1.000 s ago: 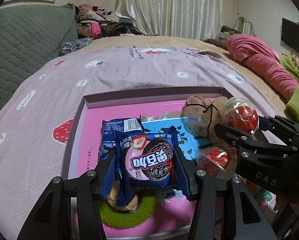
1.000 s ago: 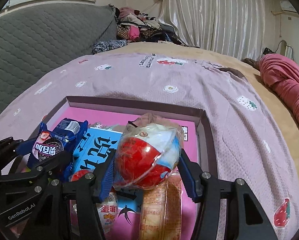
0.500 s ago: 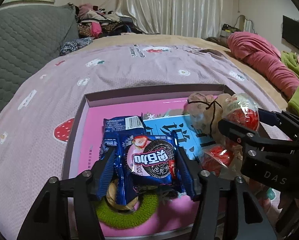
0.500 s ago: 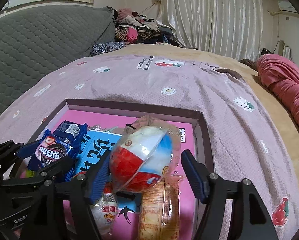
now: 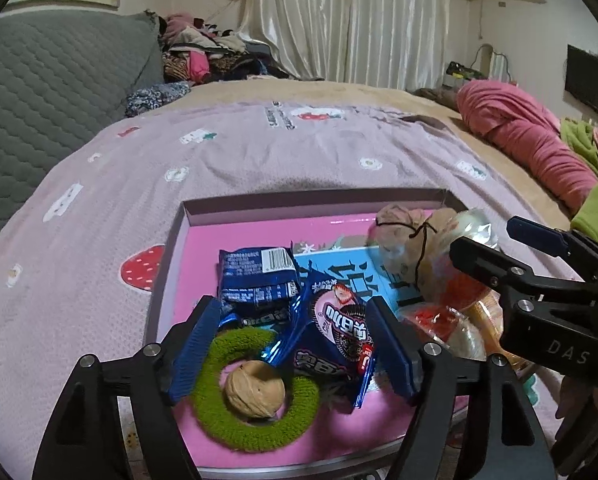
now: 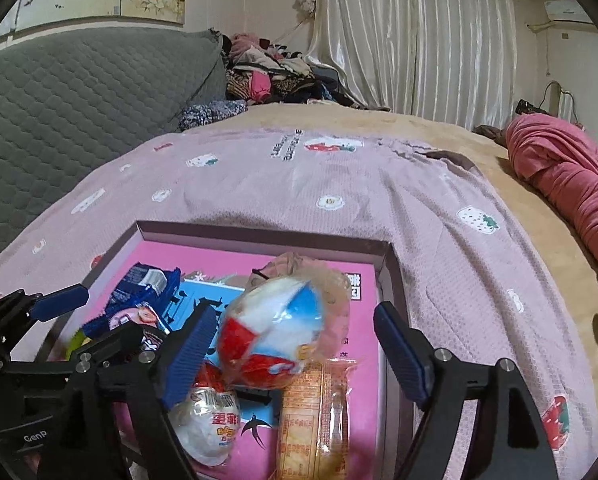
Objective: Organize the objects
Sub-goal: 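Lower cookie packet into tray with left tool while right tool lowers red egg, then open both tools to release packet and egg, then lift away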
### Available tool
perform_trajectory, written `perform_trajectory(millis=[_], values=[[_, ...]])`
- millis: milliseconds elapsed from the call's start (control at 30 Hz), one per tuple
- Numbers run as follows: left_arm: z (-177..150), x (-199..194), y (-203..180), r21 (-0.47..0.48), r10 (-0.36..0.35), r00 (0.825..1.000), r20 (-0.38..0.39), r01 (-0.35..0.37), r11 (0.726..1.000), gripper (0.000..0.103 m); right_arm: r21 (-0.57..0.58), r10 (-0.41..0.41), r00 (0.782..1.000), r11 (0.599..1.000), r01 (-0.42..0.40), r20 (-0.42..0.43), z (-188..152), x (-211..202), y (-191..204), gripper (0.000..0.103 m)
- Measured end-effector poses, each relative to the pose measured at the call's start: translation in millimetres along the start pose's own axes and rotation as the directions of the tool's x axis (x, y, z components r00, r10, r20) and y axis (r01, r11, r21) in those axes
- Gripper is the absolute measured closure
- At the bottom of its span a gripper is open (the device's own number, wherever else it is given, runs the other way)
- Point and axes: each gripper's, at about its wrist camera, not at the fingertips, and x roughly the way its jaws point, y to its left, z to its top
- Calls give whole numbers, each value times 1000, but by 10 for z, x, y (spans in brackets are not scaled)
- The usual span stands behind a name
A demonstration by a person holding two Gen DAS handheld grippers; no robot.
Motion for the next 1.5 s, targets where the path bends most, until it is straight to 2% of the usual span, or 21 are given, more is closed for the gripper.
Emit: perform_trajectory(millis=[333,467,733,867,1100,1233,1500], values=[[102,-296,86,-22,31,997,70,-30,999,22,12,-8,998,1000,8,58,94,-236,18,10],[118,-371,105,-29,29,996,82,-27,999,13,7,-20,997,1000,19,76,120,-339,43,9],[128,-483,95,-26,19,995,94,-17,1000,13,3,-59,989,998,59,139,131,-635,105,1],[138,-583,65,-10,61,991,116,-60,998,13,30,-34,990,999,30,140,131,-771,82,1],[110,-920,99,-37,60,986,154,-55,998,12,70,-24,993,997,16,115,39,-1035,105,1],[74,-1171,61,-48,45,988,146,-38,998,12,75,-5,995,997,-3,102,-51,-1249,151,1],[-22,-1873,-45,-46,104,981,166,-98,994,12,52,-6,992,999,-1,123,-19,-1839,299,1]])
